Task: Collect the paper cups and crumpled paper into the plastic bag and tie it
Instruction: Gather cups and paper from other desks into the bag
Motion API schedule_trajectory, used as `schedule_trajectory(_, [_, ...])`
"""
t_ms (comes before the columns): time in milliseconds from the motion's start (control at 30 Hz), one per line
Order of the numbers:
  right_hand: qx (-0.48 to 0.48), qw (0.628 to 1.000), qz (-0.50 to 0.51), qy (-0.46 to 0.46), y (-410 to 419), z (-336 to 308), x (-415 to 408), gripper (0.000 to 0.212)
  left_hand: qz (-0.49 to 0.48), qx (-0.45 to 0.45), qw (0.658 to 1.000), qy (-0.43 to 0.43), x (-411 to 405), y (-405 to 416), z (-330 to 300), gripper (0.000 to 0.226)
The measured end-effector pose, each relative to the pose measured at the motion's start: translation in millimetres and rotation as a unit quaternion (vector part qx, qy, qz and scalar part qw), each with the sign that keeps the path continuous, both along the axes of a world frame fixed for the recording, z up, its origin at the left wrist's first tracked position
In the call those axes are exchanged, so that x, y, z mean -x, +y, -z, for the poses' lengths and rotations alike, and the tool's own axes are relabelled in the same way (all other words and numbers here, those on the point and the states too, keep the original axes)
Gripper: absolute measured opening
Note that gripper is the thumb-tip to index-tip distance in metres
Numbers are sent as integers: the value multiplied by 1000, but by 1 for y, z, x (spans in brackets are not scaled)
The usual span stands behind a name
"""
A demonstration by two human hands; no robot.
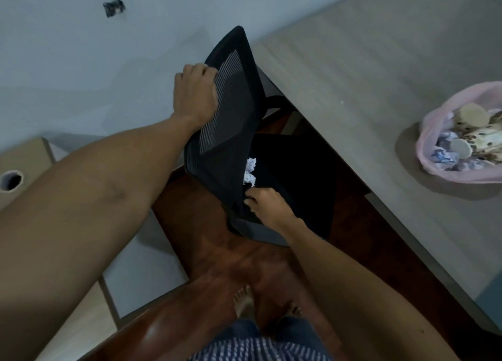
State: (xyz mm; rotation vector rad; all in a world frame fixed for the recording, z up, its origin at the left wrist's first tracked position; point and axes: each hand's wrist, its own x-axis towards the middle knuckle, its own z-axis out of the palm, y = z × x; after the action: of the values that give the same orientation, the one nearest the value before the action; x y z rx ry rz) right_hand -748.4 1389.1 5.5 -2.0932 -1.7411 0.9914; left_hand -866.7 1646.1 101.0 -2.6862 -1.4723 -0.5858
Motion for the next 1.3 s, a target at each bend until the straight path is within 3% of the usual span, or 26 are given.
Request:
schedule_trajectory(200, [39, 995, 58, -64, -39, -7, -78, 18, 41, 25, 998, 27, -18, -62, 8, 34])
schedule_trajectory(467, [24, 996, 86, -25, -18, 1, -145, 34, -50, 202, 977, -43, -60, -129, 66, 39])
schedule_trajectory(667, [53, 997, 52, 9, 31, 46, -178, 42, -184, 320, 923, -110, -89, -144, 137, 38])
schedule_trajectory(833, [52, 998, 32, 31, 85, 111, -194, 43, -270, 391, 858, -196, -108, -152, 233, 33])
schedule_trajectory(933, [43, 997, 16, 56, 119, 157, -190, 45, -334, 422, 810, -236, -123, -153, 292, 48])
schedule_trajectory(1100, [42, 993, -9, 113, 165, 232, -160, 49, -444, 406, 752, -268, -143, -143, 372, 77])
schedule_trajectory(1200, [23, 989, -47, 138, 187, 267, -140, 54, -465, 351, 754, -303, -151, -135, 404, 78])
schedule_trajectory(1300, [37, 989, -41, 137, 204, 296, -127, 55, -487, 285, 765, -310, -152, -126, 423, 64])
